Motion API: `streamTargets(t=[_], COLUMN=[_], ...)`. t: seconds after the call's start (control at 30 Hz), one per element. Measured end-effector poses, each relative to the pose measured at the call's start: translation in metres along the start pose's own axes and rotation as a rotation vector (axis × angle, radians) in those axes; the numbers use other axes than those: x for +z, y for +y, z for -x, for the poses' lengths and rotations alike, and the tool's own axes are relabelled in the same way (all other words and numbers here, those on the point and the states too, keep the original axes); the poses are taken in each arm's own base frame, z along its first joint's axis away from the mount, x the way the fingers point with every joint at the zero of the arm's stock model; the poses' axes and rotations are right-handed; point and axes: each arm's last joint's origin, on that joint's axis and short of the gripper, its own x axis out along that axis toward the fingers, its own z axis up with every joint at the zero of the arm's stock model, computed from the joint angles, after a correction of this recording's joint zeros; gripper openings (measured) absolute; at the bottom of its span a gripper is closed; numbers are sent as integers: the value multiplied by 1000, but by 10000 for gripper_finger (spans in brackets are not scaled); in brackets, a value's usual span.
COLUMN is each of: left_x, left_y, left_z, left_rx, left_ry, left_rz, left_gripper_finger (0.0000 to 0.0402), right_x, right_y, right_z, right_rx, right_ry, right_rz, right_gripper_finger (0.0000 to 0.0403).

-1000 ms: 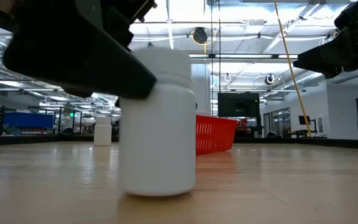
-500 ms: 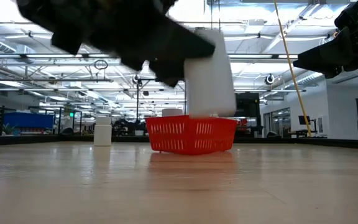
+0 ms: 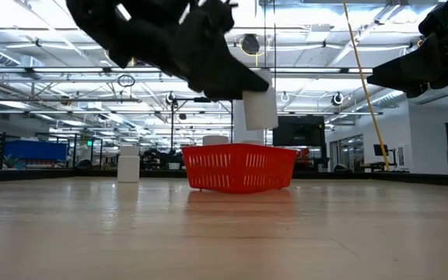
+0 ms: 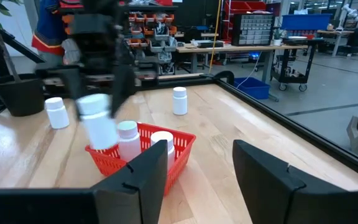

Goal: Pick and place pill bottles into a basket
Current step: Put the white medicine bottle into the red bin

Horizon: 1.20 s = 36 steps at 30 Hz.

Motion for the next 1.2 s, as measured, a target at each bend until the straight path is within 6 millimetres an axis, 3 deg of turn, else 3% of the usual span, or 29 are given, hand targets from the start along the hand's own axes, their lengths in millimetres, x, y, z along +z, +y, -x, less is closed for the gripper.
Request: streamTargets(t=[0.13, 0.37, 0.57, 0.77, 1.2], left_x=[-3, -17, -34, -45, -44], left_y=[18, 30, 32, 35, 34], left_z=[2, -8, -16, -22, -22], left_rx=[10, 25, 34, 50, 55], left_ry=[5, 30, 79, 112, 101], left_rz=[37, 73, 89, 101, 127], left_gripper_finger=[185, 197, 183, 210, 213], right_x=[0, 0, 0, -1, -1], right_y=[0, 0, 0, 0, 0], right_z=[0, 0, 0, 0, 0], right_rx=[0, 0, -1, -1, -1], right_ry=[0, 0, 4, 7, 7], right_rz=[0, 0, 4, 6, 6], right_gripper_finger=[175, 177, 174, 177, 176])
